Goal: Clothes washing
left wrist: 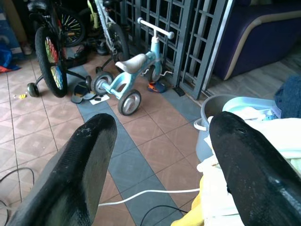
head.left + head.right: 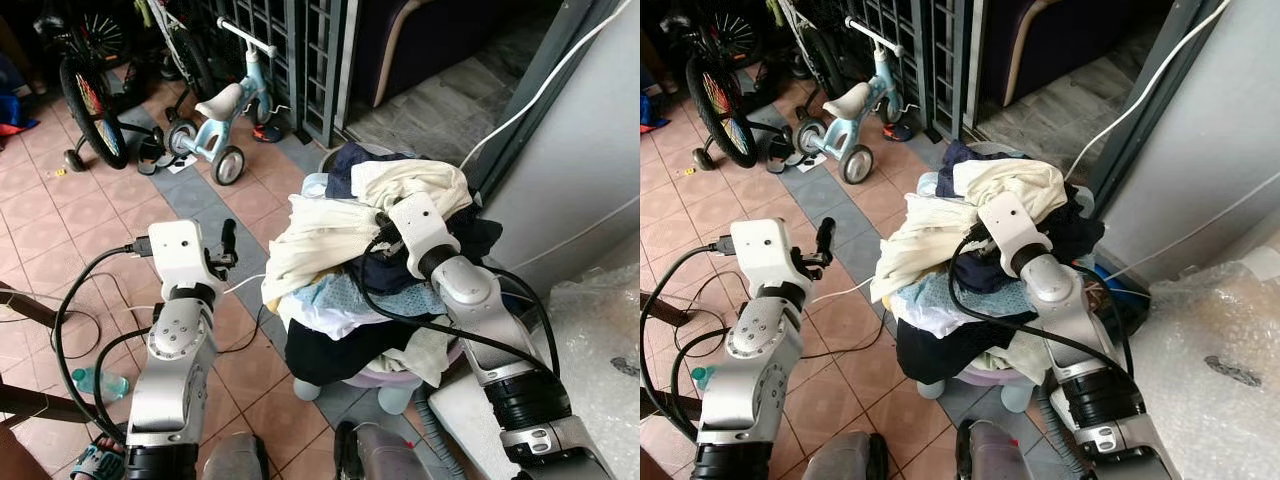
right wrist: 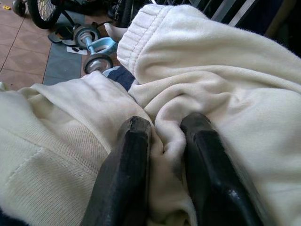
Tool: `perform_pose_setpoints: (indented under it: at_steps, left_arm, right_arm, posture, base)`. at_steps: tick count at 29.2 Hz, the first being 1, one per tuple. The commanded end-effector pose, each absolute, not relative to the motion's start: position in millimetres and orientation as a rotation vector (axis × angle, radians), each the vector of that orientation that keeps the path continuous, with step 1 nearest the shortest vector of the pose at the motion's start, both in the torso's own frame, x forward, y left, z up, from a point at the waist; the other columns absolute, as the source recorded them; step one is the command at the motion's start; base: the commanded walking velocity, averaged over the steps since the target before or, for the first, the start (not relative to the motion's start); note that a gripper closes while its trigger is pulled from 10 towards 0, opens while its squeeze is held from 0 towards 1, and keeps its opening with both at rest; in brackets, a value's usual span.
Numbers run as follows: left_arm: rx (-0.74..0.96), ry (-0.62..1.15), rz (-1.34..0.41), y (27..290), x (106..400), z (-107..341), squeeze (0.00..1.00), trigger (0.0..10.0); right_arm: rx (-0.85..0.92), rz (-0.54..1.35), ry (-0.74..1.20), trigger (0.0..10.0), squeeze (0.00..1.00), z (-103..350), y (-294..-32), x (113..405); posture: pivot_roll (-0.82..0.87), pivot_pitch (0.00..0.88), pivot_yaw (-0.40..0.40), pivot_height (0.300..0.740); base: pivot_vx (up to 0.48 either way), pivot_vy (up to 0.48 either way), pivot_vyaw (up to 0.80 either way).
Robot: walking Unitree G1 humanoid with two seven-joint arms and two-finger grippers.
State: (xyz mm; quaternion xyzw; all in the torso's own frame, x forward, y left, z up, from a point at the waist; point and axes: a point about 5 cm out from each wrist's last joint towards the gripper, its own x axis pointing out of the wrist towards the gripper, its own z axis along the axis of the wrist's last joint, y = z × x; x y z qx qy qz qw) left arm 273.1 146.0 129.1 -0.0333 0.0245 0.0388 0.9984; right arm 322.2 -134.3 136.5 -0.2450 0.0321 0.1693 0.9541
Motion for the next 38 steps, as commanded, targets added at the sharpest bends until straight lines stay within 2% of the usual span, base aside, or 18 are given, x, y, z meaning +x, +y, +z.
perform_pose_setpoints:
  at_steps: [1, 8, 10, 12, 13, 18, 28, 36, 37, 38]
  left_arm:
    - [-0.053, 0.053, 0.085, 147, 273, 128, 0.0, 10.0]
    - [-0.055, 0.071, 0.071, 145, 273, 126, 0.0, 10.0]
    - [-0.041, 0.086, 0.006, 137, 272, 123, 0.0, 10.0]
    - [-0.006, 0.083, -0.036, 132, 271, 122, 0.0, 10.0]
    - [-0.003, 0.08, -0.039, 132, 272, 122, 0.0, 10.0]
    - [0.001, 0.079, -0.038, 132, 272, 121, 0.0, 10.0]
    - [0.009, 0.069, -0.024, 132, 276, 122, 0.0, 10.0]
    - [0.016, 0.067, -0.012, 133, 274, 122, 0.0, 10.0]
    - [0.017, 0.069, -0.011, 132, 274, 121, 0.0, 10.0]
    - [0.018, 0.074, -0.013, 131, 274, 119, 0.0, 10.0]
  right_arm:
    - [-0.502, 0.335, 0.157, 0.0, 0.0, 120, -141, 320]
    - [-0.468, 0.301, 0.148, 0.0, 0.0, 121, -142, 320]
    - [-0.316, 0.282, 0.103, 0.0, 0.0, 129, -137, 318]
    - [-0.141, 0.272, -0.037, 0.0, 0.0, 152, -131, 316]
    - [-0.129, 0.235, -0.114, 0.0, 0.0, 165, -133, 315]
    - [-0.121, 0.112, -0.288, 0.0, 0.0, 190, -142, 307]
    - [-0.107, 0.083, -0.327, 0.0, 0.0, 196, -142, 301]
    - [-0.118, -0.005, -0.375, 0.0, 0.0, 215, -158, 300]
    - [-0.138, 0.015, -0.352, 1.2, 0.0, 209, -157, 299]
    - [-0.17, 0.056, -0.292, 3.7, 0.0, 194, -155, 296]
  posture:
    - [0.0, 0.138, -0.008, 0.74]
    - [-0.01, 0.14, -0.006, 0.74]
    - [-0.01, 0.139, -0.007, 0.74]
    - [-0.01, 0.139, -0.006, 0.74]
    - [-0.01, 0.137, -0.007, 0.74]
    - [-0.01, 0.132, -0.009, 0.74]
    - [-0.02, 0.131, -0.002, 0.74]
    - [-0.02, 0.131, -0.003, 0.74]
    - [-0.02, 0.132, -0.005, 0.74]
    - [-0.02, 0.132, -0.006, 0.74]
  base:
    - [0.0, 0.0, 0.0]
    - [0.0, 0.0, 0.0]
    - [0.0, 0.0, 0.0]
    - [0.0, 0.0, 0.0]
    - [0.0, 0.0, 0.0]
    - [0.0, 0.0, 0.0]
    - [0.0, 0.0, 0.0]
    - [0.0, 0.0, 0.0]
    - [0.0, 0.0, 0.0]
    - [0.0, 0.0, 0.0]
